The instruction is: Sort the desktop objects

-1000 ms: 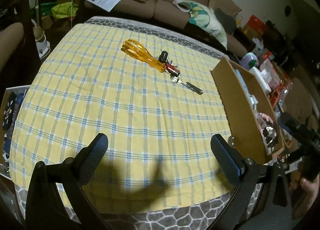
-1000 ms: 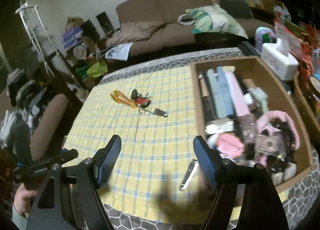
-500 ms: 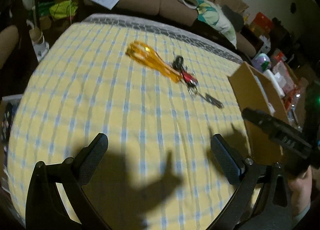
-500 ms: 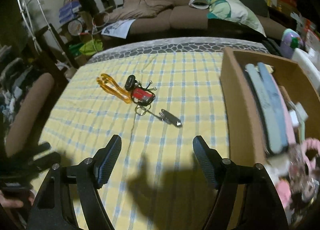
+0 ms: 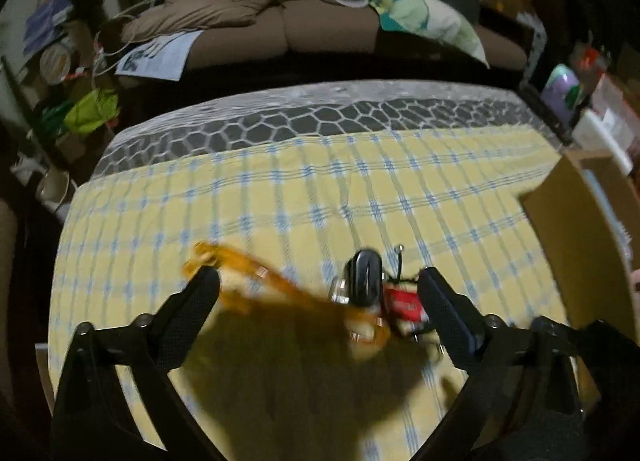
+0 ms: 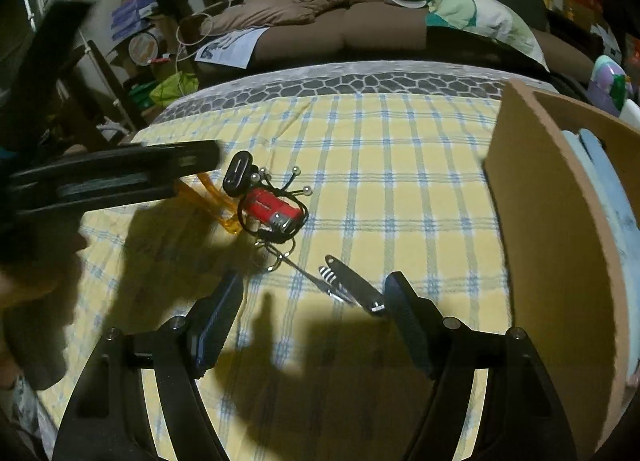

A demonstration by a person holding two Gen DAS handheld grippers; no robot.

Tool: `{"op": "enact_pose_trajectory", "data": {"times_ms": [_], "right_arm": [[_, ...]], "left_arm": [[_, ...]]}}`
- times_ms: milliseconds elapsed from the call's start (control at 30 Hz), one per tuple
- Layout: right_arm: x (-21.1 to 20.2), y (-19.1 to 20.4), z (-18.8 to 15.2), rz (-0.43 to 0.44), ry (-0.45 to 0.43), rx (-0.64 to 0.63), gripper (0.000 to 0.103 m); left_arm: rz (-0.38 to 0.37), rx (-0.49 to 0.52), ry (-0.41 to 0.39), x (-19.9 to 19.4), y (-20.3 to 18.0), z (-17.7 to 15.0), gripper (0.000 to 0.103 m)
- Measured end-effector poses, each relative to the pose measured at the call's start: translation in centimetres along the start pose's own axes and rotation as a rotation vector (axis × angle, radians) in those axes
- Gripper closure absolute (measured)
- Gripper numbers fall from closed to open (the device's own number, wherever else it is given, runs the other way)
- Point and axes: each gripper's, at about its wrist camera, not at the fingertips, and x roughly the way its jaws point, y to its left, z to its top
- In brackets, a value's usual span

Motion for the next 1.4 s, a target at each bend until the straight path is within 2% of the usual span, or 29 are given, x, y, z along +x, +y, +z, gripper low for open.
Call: {"op": "enact_pose_trajectory", "data": {"times_ms": [67,133,167,200,367,500,733,767,867,1000,1133,1167,1233,1300,1400], "right_arm": [[0.3,-0.1,0.2,-0.001,-0.009,-0.007,0.027],[0.7,-0.2,0.4,-0.013,-0.013,-0.021,0.027],[0.8,-0.3,0.4,-0.015,-0.015,-0.021,0.027],[1.1,-0.4,0.5,-0.011,-0.015,-0.018,0.027],[1.8,-0.8,0.5,0.013,0.001,-0.006,0.041],[1.7,-1.2,0.8,0.044,-0.004,0.036,0.042],[2.1,-0.6,3.2,0.108,-0.030,0.048,0.046],[2.5,-0.1,3.7,0.121,-0.027,0.036,0.049],[4.0,2.1,4.4,0.152,0.009,-0.037,0.071],[6.1,4.5,4.3,0.088,0.054,-0.129,0.076],[6.7,5.8,4.2,0.020,0.046,-0.213,0.078],[6.8,6.4,4.1,-0.020,0.048,-0.266,0.086],[6.9,7.1,3.7,-0.056,0.051,-0.354,0.093],[6.9,6.7,3.7,-0.038,0.062,-0.347,0.098],[5.7,4.3,4.1,-0.013,0.043,-0.237,0.099]], "left_arm": [[0.015,0.028,0.023,1.7,-0.7,0.2,0.028],[0.034,0.065,0.007,2.5,-1.5,-0.1,0.034],[0.027,0.089,-0.005,2.7,-1.8,-0.2,0.061],[-0.003,0.091,0.011,3.0,-1.8,-0.3,0.084],[-0.069,0.039,-0.023,1.4,-0.3,-1.0,0.085],[-0.162,-0.058,-0.077,-2.5,2.8,-1.7,0.085],[-0.204,-0.099,-0.120,-8.9,6.4,-4.3,0.085],[-0.210,-0.111,-0.123,-9.5,6.9,-4.7,0.085],[-0.215,-0.117,-0.116,-10.1,7.5,-5.3,0.085],[-0.210,-0.117,-0.106,-10.2,7.9,-6.0,0.085],[-0.227,-0.139,-0.097,-9.7,8.1,-6.7,0.085],[-0.231,-0.144,-0.095,-9.7,8.1,-7.2,0.085],[-0.239,-0.151,-0.090,-9.4,8.1,-7.6,0.085],[-0.247,-0.153,-0.080,-9.1,7.9,-8.0,0.085],[-0.250,-0.152,-0.075,-9.3,7.8,-8.4,0.085]]}}
